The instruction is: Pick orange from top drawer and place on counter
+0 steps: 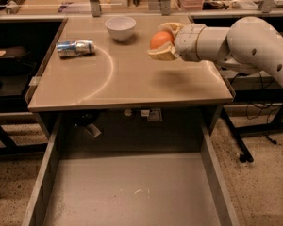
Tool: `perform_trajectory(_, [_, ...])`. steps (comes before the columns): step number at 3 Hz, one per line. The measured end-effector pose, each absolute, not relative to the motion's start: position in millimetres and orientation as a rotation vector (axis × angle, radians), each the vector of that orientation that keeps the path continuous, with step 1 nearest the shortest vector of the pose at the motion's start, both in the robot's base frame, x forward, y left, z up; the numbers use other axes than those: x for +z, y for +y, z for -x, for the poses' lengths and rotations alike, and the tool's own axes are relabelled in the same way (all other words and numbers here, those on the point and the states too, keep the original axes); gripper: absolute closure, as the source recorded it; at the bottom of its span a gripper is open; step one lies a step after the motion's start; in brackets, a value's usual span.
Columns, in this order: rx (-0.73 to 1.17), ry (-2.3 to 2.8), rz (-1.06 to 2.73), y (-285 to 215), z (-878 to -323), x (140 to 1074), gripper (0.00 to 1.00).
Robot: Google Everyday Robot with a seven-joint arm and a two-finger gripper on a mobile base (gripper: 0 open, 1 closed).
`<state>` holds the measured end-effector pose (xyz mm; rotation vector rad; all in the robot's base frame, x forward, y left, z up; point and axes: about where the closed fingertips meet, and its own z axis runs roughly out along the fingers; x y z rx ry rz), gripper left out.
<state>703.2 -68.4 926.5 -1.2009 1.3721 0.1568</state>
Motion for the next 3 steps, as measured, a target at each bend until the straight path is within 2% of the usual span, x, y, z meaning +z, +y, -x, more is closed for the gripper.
perform_trajectory(3, [0.270,1.562,1.254,-66,-718,846,1.00])
